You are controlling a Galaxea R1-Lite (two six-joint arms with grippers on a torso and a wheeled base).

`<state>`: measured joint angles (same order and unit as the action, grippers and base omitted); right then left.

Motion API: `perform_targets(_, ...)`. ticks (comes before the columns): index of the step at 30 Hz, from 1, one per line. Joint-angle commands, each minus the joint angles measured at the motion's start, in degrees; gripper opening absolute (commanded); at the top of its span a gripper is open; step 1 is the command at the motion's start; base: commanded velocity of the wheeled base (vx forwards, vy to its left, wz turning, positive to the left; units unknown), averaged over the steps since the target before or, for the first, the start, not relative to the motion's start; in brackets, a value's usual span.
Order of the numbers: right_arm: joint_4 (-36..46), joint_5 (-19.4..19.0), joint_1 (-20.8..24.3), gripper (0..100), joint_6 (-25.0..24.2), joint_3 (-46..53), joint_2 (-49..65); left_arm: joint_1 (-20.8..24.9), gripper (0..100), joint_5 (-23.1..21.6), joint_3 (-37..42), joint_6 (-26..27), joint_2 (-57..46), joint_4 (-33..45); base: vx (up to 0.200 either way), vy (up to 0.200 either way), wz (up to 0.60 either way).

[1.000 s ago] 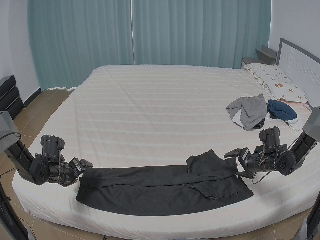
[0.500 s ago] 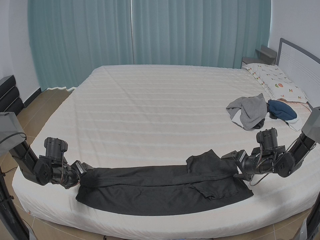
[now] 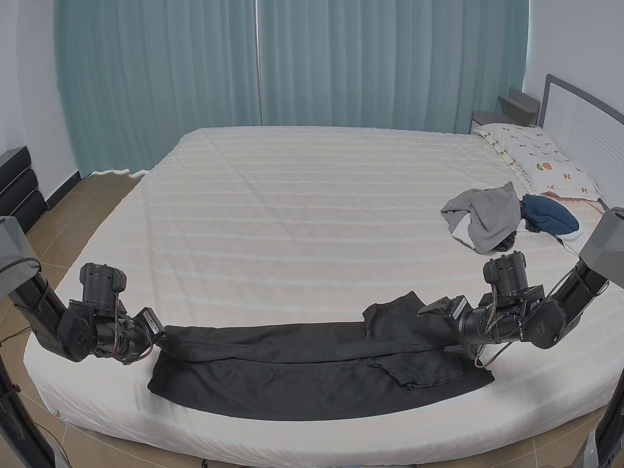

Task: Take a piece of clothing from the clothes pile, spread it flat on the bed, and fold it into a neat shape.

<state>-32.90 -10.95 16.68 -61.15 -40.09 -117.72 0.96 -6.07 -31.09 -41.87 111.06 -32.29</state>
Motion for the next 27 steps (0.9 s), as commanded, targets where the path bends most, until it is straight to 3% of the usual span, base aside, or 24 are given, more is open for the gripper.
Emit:
perform_targets(1,0.0,0.3,0.5,100,0.0,-0.8,-2.3,-0.5,0,0.1,-0.5,-0.1,-1.9,-0.3,0.000,0.000,0.00)
perform_targets(13,3.4,0.6,0.5,100,-0.2,-1.8,-2.3,-0.8,0,0.1,0.1,-1.5,-1.4,-6.8,0.000,0.000,0.00)
perform_targets(18,3.3,3.7,0.1,100,-0.1,-3.1,-4.4,-1.3,0,0.1,-0.1,-1.7,-1.5,-6.9,0.000,0.000,0.00)
perform_targets(27,3.1,5.6,-0.2,100,-0.3,-5.1,-7.3,-1.3,0,0.0,-0.3,-2.2,-1.5,-6.9,0.000,0.000,0.00)
